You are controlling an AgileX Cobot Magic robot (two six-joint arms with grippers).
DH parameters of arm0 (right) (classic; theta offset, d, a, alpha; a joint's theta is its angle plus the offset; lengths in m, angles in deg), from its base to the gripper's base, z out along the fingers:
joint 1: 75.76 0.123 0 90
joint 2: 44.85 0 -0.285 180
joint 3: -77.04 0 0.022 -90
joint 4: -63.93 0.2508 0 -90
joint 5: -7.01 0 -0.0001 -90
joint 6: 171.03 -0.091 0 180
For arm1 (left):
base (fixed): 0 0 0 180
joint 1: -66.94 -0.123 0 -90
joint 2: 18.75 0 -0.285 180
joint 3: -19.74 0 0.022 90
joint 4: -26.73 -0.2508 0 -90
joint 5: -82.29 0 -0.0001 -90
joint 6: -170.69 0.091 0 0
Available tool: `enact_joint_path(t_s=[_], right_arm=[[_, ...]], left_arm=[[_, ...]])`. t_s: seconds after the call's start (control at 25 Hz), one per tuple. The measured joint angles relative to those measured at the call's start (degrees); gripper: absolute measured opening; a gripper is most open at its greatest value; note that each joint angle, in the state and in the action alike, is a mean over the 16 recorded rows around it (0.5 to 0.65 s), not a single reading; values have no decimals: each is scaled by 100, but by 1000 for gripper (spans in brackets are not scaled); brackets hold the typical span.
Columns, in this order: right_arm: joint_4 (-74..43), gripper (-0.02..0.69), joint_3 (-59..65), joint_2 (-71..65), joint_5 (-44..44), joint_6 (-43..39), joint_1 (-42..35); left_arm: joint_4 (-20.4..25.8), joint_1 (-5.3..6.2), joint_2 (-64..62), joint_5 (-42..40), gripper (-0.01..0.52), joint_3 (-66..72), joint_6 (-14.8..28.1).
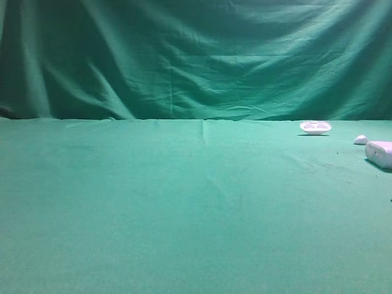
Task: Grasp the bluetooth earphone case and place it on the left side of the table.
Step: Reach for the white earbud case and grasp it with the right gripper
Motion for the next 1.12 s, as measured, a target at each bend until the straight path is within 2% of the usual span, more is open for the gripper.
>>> enact_joint_path(t_s=[0.68, 1.12], right_arm=[[2, 0, 0, 0, 55, -2, 0], [796, 0, -102, -22, 1239, -222, 0]], left_arm=[[0, 0, 0, 0, 0, 0, 0], [0, 0, 0, 0, 0, 0, 0]])
